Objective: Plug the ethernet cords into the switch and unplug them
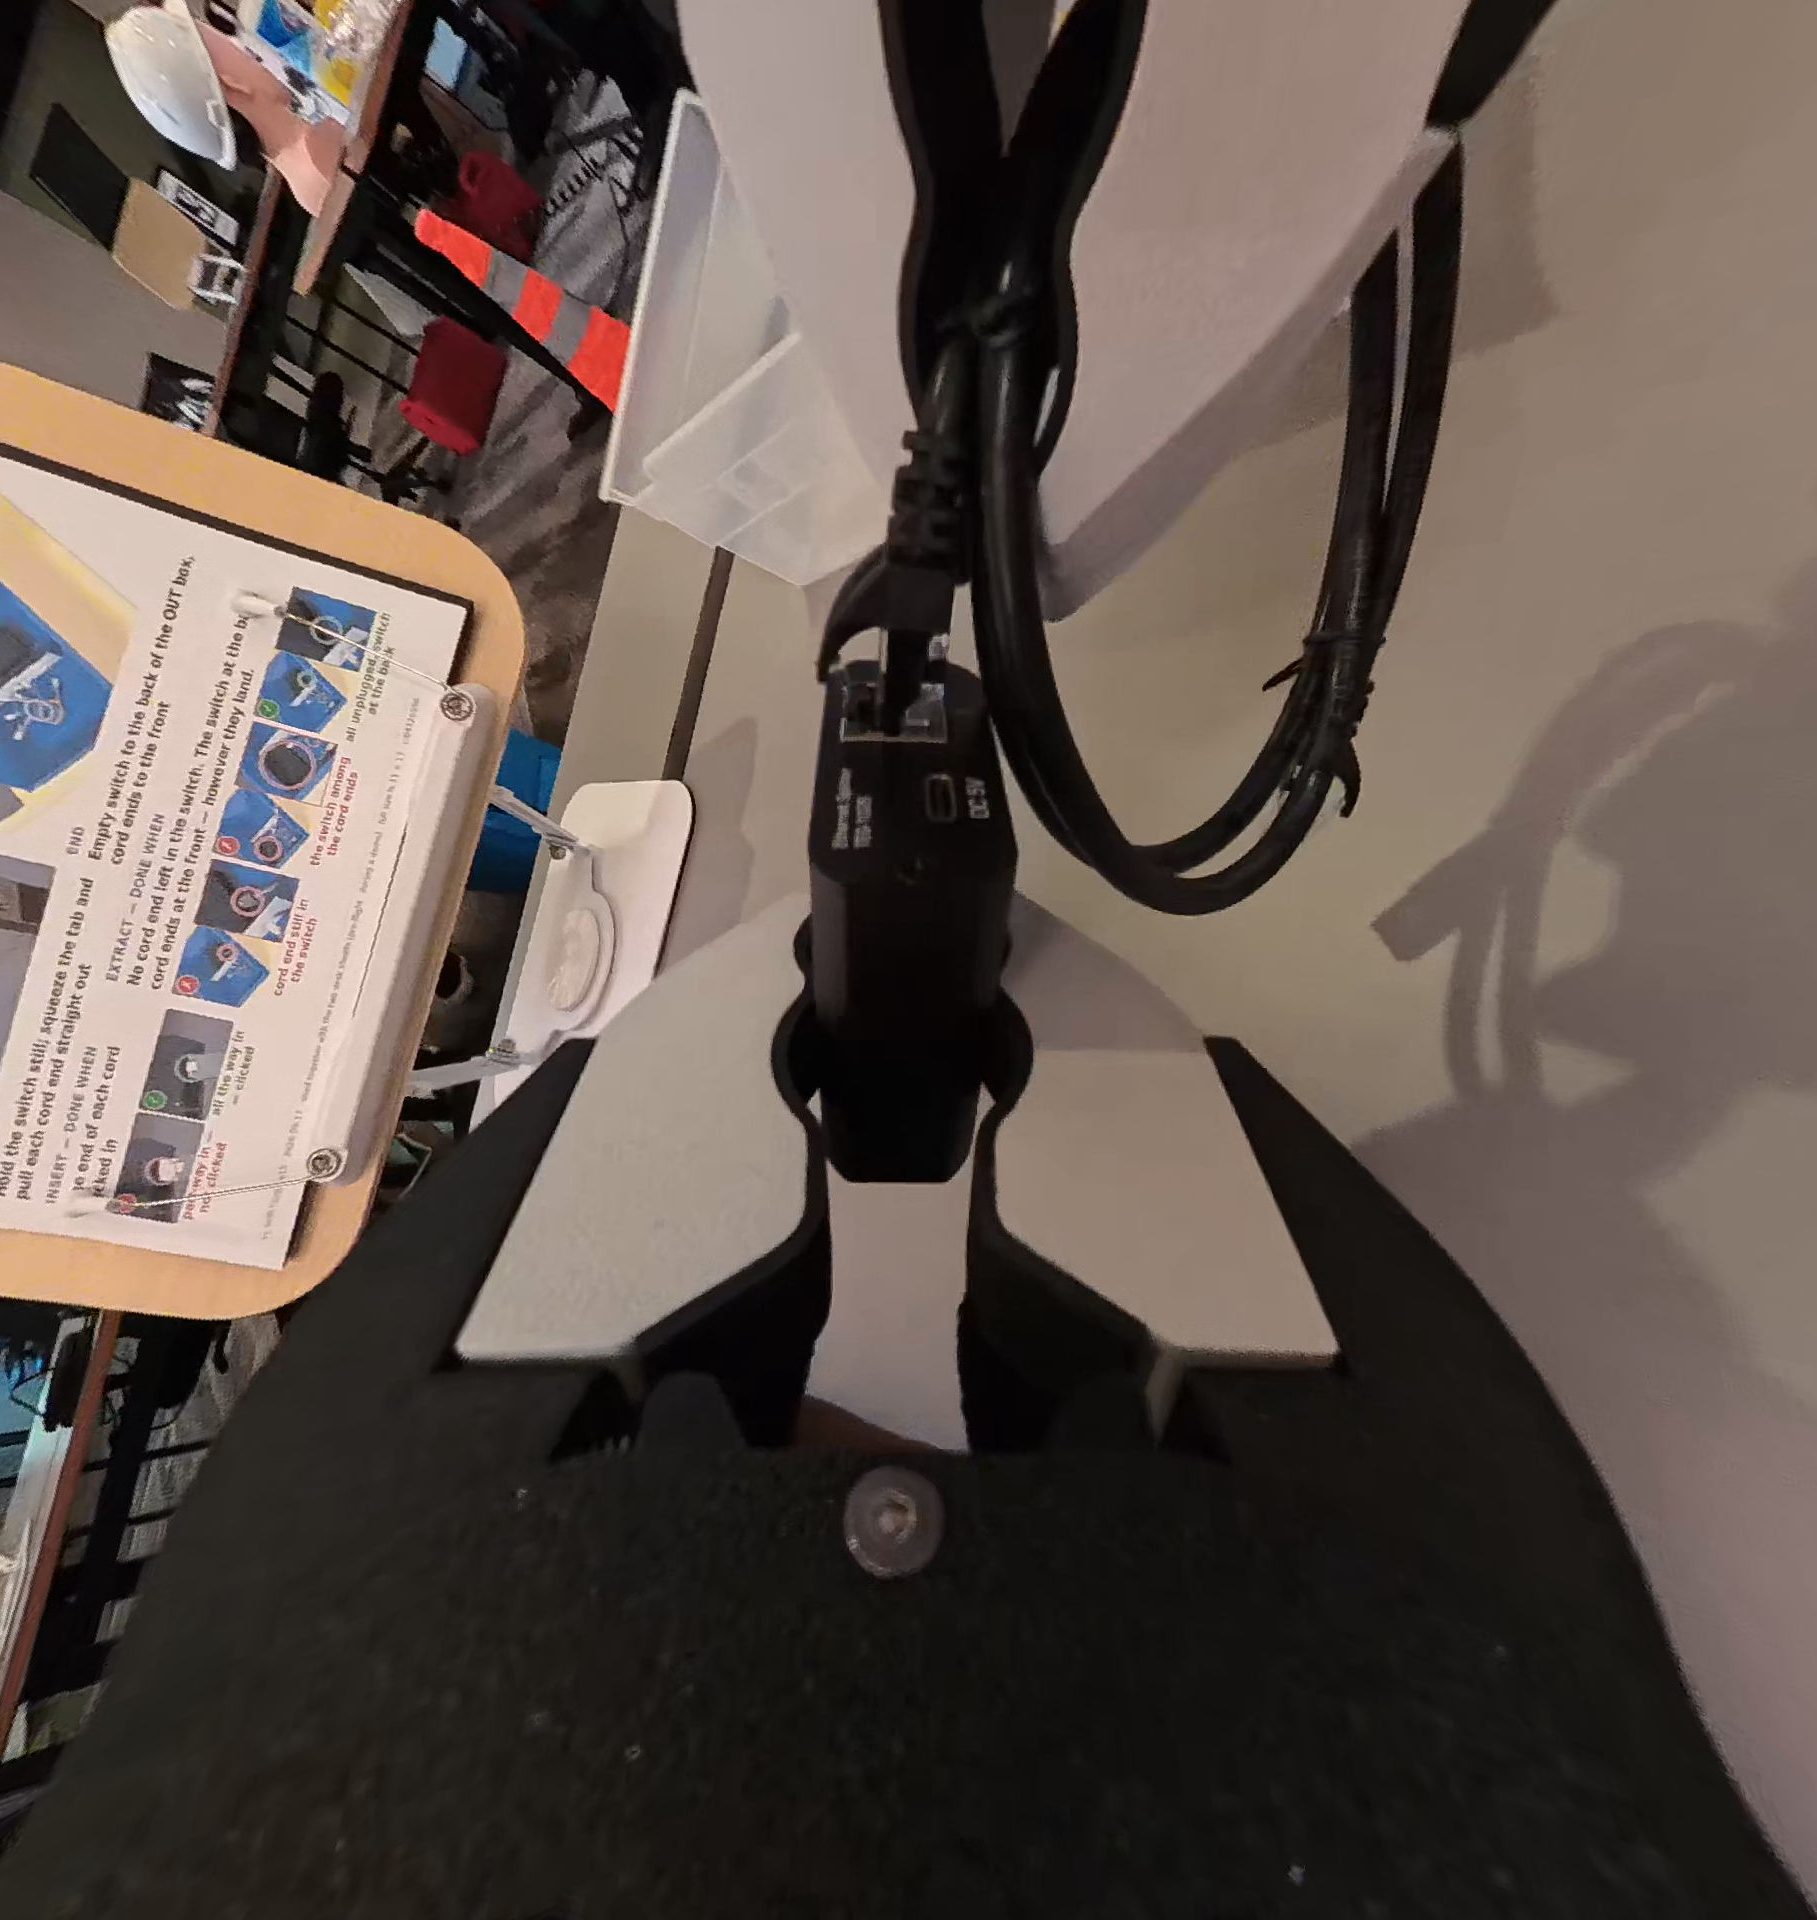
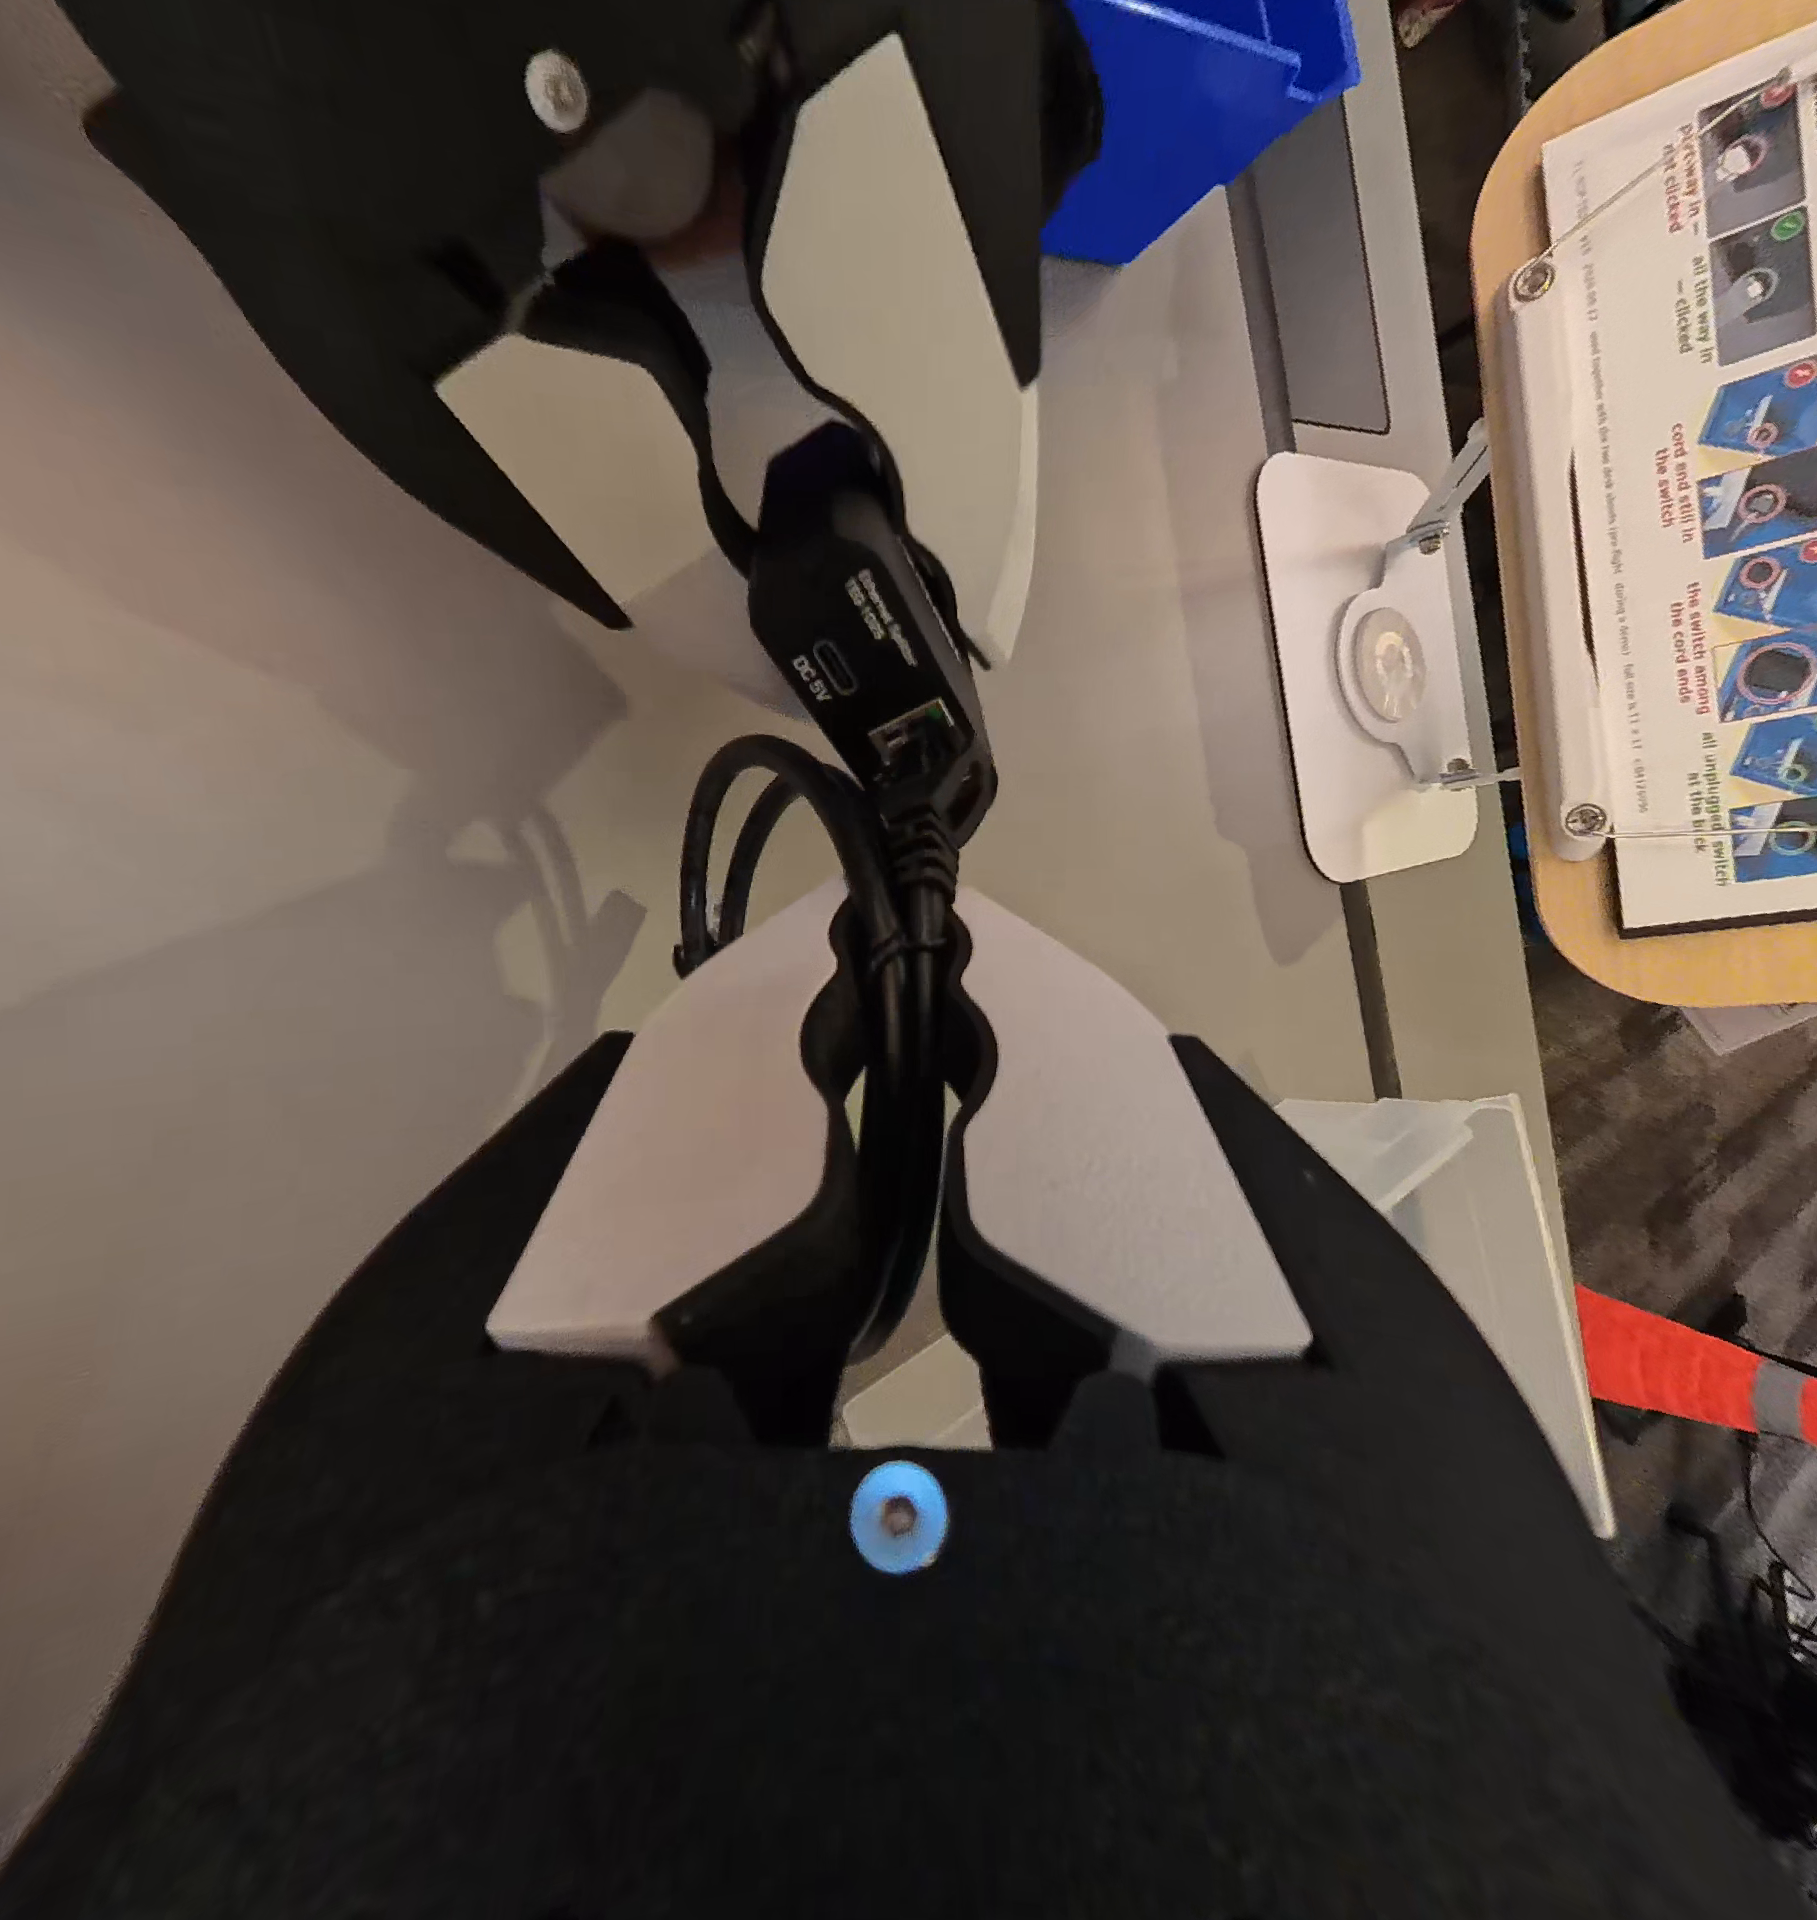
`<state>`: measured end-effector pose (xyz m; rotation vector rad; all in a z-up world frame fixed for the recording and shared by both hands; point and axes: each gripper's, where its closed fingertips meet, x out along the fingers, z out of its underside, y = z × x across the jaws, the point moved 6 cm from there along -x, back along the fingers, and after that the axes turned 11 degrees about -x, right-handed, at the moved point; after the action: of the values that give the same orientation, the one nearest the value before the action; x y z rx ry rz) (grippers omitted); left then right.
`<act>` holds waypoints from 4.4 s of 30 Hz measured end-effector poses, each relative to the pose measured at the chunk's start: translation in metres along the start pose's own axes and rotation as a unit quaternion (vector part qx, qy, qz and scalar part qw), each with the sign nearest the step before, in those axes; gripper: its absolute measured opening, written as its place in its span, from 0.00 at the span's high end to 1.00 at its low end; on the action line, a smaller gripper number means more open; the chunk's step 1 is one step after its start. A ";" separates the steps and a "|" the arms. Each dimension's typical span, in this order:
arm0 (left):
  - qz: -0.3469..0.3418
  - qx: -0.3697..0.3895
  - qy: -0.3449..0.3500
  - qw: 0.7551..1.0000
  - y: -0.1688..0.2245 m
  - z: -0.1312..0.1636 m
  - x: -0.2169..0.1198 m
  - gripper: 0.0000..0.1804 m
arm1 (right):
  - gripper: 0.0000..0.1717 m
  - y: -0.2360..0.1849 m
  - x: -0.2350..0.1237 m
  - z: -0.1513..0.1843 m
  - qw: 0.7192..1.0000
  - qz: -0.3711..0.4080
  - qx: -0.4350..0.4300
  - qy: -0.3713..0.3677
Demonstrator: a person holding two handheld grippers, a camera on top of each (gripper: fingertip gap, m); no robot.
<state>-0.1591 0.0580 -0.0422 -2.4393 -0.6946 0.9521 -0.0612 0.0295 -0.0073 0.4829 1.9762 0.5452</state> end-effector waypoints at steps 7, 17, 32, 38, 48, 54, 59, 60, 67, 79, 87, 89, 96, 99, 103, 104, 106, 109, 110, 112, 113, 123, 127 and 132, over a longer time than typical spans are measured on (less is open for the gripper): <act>-0.014 -0.007 0.047 0.999 0.001 0.000 0.001 0.86 | 0.94 0.001 -0.001 0.003 1.000 -0.006 0.007 0.020; -0.091 -0.009 0.077 0.993 -0.013 0.022 0.030 0.86 | 0.84 0.019 -0.019 0.025 0.992 0.007 0.084 0.098; 0.112 -0.114 0.264 0.951 0.020 0.001 -0.022 0.86 | 0.85 0.003 -0.010 0.025 0.929 -0.037 0.019 0.368; 0.144 -0.120 0.281 0.941 0.030 -0.004 -0.027 0.86 | 0.86 -0.008 -0.015 -0.002 0.877 -0.071 -0.004 0.476; 0.181 -0.150 0.284 0.930 0.035 -0.005 -0.027 0.86 | 0.92 -0.014 -0.017 -0.010 0.855 -0.080 -0.010 0.513; 0.196 -0.158 0.279 0.927 0.037 -0.007 -0.028 0.86 | 0.86 -0.014 -0.014 0.001 0.868 -0.101 -0.005 0.486; 0.223 -0.180 0.275 0.918 0.040 -0.009 -0.027 0.86 | 0.87 -0.019 -0.014 -0.008 0.858 -0.102 -0.009 0.504; 0.223 -0.178 0.273 0.919 0.041 -0.009 -0.027 0.86 | 0.87 -0.019 -0.014 -0.008 0.858 -0.100 -0.010 0.504; 0.210 -0.175 0.268 0.924 0.040 -0.009 -0.026 0.86 | 0.91 -0.020 -0.012 -0.008 0.857 -0.088 -0.008 0.508; 0.221 -0.194 0.269 0.917 0.040 -0.010 -0.025 0.86 | 0.92 -0.019 -0.011 -0.009 0.852 -0.063 -0.010 0.520; 0.223 -0.188 0.267 0.919 0.042 -0.010 -0.024 0.86 | 0.93 -0.020 -0.012 -0.012 0.858 -0.087 -0.016 0.506; 0.222 -0.186 0.267 0.919 0.043 -0.011 -0.024 0.86 | 0.93 -0.020 -0.012 -0.012 0.857 -0.106 -0.003 0.504; 0.189 -0.188 0.265 0.926 0.032 -0.008 -0.024 0.86 | 0.93 -0.013 -0.008 -0.011 0.849 -0.089 0.024 0.520; 0.156 -0.168 0.259 0.938 0.028 -0.003 -0.021 0.86 | 0.92 -0.010 -0.005 -0.008 0.869 -0.070 0.009 0.490; 0.079 -0.108 0.239 0.962 0.016 0.005 -0.019 0.86 | 0.84 0.002 -0.008 0.008 0.918 0.007 -0.037 0.395; 0.060 -0.097 0.234 0.965 0.012 0.007 -0.019 0.86 | 0.82 0.009 -0.009 0.016 0.934 0.019 -0.031 0.354; 0.012 -0.070 0.218 0.973 0.004 0.012 -0.017 0.86 | 0.80 0.026 -0.014 0.034 0.961 0.053 -0.003 0.271; -0.057 -0.035 0.185 0.980 -0.007 0.020 -0.013 0.86 | 0.78 0.051 -0.029 0.051 0.973 0.086 0.089 0.196; -0.078 -0.025 0.171 0.982 -0.010 0.022 -0.010 0.86 | 0.79 0.056 -0.034 0.051 0.970 0.088 0.130 0.184; -0.117 -0.001 0.146 0.982 -0.014 0.027 -0.006 0.86 | 0.80 0.059 -0.042 0.043 0.961 0.087 0.198 0.170; -0.132 0.010 0.131 0.983 -0.015 0.030 -0.003 0.86 | 0.80 0.056 -0.044 0.034 0.957 0.070 0.217 0.178; -0.190 0.055 0.077 0.977 -0.006 0.030 0.006 0.86 | 0.83 0.013 0.015 -0.020 0.959 -0.003 0.267 0.097; -0.200 0.065 0.069 0.975 -0.003 0.028 0.007 0.86 | 0.89 0.011 0.022 -0.020 0.963 -0.004 0.260 0.073; -0.204 0.067 0.059 0.975 -0.002 0.029 0.008 0.86 | 0.91 0.007 0.031 -0.016 0.961 -0.015 0.269 0.067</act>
<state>-0.1750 0.0705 -0.0644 -2.1002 -1.0032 0.6622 -0.0881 0.0489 -0.0189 0.7621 2.2573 0.0061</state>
